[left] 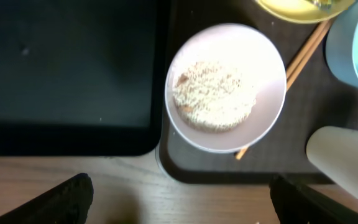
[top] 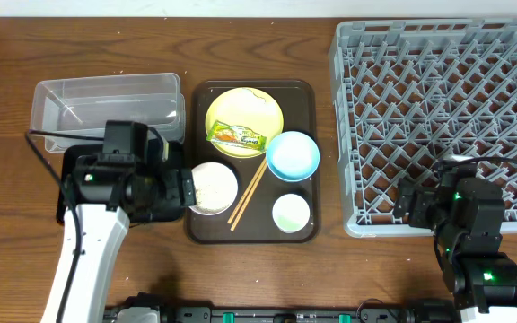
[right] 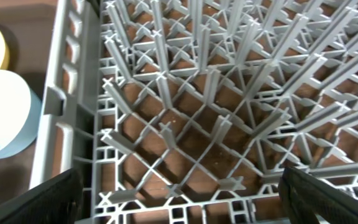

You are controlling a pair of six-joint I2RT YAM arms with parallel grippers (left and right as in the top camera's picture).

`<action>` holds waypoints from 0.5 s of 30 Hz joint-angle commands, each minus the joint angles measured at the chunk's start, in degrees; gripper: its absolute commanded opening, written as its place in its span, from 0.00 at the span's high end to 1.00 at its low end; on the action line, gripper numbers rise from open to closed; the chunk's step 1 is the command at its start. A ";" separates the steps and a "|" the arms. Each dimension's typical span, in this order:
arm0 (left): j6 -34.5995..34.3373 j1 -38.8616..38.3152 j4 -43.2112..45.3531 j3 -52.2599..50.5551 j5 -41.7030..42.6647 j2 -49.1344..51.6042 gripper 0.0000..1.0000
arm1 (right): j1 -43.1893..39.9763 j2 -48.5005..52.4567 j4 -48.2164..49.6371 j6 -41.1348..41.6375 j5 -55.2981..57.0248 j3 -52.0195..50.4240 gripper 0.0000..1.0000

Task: Sort waste into correct bins and load items into the dishwasher rack
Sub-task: 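Lower the left gripper and grasp the green snack wrapper on the plate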

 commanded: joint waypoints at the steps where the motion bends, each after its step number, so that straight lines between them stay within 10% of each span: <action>1: -0.52 0.26 3.08 1.03 2.19 1.05 0.07 | 0.28 0.02 -0.02 -0.48 -1.92 1.53 0.01; 15: -6.38 -2.38 20.85 6.12 2.64 7.89 0.09 | 0.28 0.02 0.20 0.17 -1.95 1.53 0.01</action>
